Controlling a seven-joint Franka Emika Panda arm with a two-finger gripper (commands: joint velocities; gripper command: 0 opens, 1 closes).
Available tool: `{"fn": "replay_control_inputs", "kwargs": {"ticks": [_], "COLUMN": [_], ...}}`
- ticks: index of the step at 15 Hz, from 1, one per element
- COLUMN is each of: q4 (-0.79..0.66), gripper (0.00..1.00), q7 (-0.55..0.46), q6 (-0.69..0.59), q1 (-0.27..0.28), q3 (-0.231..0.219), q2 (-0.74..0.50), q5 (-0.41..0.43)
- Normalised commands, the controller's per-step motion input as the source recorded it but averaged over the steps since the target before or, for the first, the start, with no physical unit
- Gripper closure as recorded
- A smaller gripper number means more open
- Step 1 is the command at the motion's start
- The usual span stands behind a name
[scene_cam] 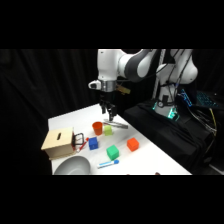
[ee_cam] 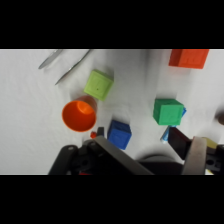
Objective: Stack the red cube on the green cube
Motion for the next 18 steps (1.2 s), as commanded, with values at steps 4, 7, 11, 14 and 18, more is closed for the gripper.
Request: {"fn": "replay_control_inputs", "kwargs": {"ticks": [4,7,11,14,18], "q4": [-0.03,-0.15,-0.24,-0.28,-0.25], "gripper": [0.0,0.0,0.0,0.0,0.0], "q7": [0.06,0.13,0.22,0.31,0.37], "q6": [0.05,0.13,0.22,0.28,0.27], "q1": [-0.001,0.034,0.078,0.103,0.112], "q3": [0.028,0.052,0.078,0.084,0.081], "q2": [-0.02,-0.1,-0.13,-0.12,-0.09], "q5": [-0.04,-0.045,-0.052,-0.087,-0.149]}}
